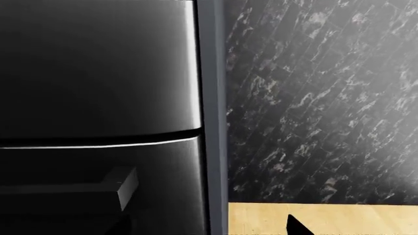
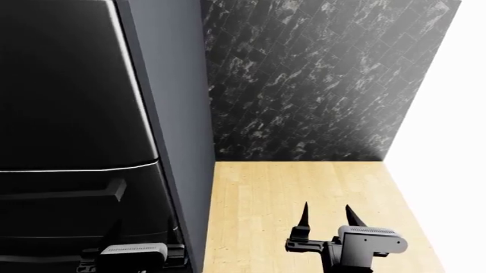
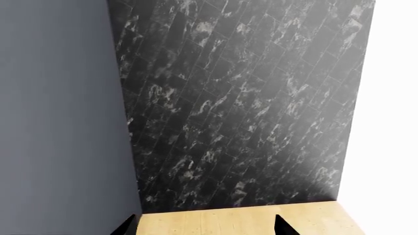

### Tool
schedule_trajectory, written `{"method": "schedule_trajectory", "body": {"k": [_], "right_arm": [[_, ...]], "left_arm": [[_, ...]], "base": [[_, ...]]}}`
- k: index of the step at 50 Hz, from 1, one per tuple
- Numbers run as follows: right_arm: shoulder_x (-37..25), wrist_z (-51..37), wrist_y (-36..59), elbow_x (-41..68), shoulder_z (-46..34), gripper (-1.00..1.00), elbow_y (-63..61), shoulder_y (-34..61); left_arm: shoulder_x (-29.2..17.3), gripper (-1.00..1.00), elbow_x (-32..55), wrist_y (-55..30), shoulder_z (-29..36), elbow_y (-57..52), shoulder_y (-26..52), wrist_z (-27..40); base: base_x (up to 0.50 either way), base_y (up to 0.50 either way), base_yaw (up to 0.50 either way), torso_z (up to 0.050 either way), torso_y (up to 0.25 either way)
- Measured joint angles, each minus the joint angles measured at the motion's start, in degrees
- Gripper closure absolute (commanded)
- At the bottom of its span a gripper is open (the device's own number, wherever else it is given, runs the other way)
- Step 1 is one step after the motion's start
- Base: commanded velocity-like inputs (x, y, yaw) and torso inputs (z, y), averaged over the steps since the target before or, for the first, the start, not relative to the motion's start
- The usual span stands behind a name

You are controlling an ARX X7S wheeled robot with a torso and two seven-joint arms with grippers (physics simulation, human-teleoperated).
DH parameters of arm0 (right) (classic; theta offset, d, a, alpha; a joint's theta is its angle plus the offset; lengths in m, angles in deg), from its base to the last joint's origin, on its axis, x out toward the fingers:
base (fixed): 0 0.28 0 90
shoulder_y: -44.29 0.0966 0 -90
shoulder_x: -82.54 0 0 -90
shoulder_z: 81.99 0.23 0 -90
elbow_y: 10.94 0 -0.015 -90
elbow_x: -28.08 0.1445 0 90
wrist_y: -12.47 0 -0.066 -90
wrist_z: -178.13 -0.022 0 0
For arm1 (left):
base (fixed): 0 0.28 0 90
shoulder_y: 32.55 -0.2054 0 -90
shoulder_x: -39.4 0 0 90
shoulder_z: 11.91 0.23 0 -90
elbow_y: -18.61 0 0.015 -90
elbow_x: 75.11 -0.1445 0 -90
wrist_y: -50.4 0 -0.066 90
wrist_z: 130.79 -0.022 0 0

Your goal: Close the fridge doors

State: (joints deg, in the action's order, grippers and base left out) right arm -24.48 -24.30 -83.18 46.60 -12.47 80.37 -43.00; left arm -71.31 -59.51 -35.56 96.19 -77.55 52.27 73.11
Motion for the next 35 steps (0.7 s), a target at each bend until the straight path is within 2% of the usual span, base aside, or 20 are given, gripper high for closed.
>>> {"method": "schedule_trajectory", "body": {"k": [35], "right_arm": [[-0.27, -0.41, -0.34, 0.23, -0.49, -1.0, 0.06, 0.06]], "left_arm": [[-0.38, -1.0, 0.02, -1.86, 0.68, 0.26, 0.43, 0.76]], "base": [[0.0, 0.22, 0.0, 0.0, 0.0]]}}
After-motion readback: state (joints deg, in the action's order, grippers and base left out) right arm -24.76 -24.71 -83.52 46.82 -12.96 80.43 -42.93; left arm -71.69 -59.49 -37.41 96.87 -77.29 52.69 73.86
